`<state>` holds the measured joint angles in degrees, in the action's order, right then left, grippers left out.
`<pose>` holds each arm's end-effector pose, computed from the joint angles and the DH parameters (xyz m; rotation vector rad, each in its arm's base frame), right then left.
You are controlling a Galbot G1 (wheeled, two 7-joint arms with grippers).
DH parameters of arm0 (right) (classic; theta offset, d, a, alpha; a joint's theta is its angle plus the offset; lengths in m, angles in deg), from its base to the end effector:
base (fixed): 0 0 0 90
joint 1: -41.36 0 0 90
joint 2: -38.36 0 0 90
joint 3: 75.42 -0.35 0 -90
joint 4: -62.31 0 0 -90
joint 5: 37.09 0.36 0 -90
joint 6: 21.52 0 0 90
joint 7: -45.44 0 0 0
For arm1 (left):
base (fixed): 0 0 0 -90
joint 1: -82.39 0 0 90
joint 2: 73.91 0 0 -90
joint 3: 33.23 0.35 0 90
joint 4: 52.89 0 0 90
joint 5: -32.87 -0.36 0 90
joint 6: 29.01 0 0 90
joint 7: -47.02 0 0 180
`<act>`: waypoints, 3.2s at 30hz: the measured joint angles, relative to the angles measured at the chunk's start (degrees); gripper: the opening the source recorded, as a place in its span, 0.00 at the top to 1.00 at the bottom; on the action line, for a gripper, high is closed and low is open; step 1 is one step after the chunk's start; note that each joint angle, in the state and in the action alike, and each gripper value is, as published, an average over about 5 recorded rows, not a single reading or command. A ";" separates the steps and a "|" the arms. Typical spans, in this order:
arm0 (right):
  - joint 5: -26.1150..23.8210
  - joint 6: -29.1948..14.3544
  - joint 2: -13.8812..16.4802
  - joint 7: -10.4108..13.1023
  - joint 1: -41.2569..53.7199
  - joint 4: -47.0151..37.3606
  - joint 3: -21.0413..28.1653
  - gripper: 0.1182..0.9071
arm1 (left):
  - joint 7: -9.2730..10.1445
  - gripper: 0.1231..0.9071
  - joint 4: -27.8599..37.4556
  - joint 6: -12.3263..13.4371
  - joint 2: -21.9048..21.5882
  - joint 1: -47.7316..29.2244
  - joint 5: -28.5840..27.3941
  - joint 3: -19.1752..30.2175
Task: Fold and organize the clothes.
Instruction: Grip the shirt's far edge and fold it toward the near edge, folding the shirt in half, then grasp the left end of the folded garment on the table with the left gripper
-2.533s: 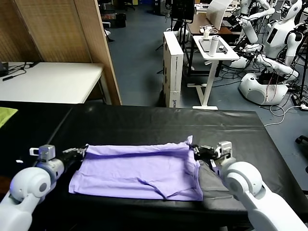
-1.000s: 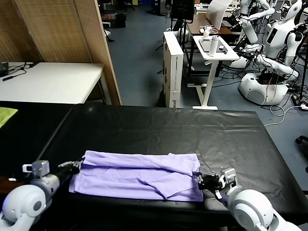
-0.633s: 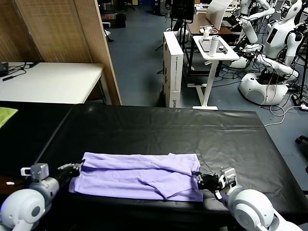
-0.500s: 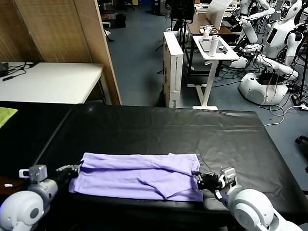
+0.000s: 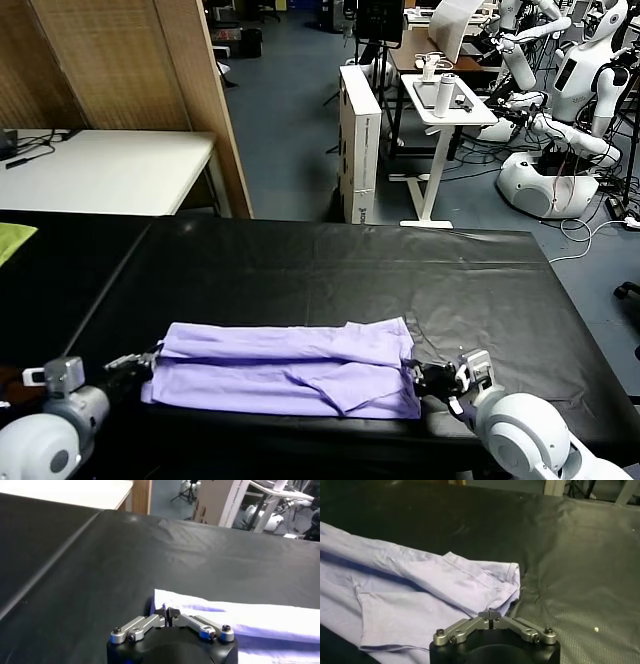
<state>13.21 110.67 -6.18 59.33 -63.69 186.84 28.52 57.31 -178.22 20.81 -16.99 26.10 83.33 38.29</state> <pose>0.2382 -0.0539 -0.2228 0.5089 -2.3642 0.0998 0.1940 0.1554 -0.2112 -0.0146 -2.5060 0.1622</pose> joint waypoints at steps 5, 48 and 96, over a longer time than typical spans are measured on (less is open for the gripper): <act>0.10 0.00 -0.31 -0.13 0.09 0.09 0.13 0.97 | 0.06 0.92 -0.52 0.08 1.33 1.43 -1.03 0.11; -1.15 0.01 -12.09 1.24 12.31 -11.89 0.12 0.09 | 1.73 0.00 9.91 2.00 1.99 -12.81 -4.59 7.14; -3.67 -0.16 -16.09 1.29 7.59 -10.72 -2.29 0.84 | 0.65 0.97 14.97 3.20 2.83 -17.16 -5.17 9.97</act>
<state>9.54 110.52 -22.27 60.62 -56.10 176.12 26.23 57.97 -163.25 24.01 -14.16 8.94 78.16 48.26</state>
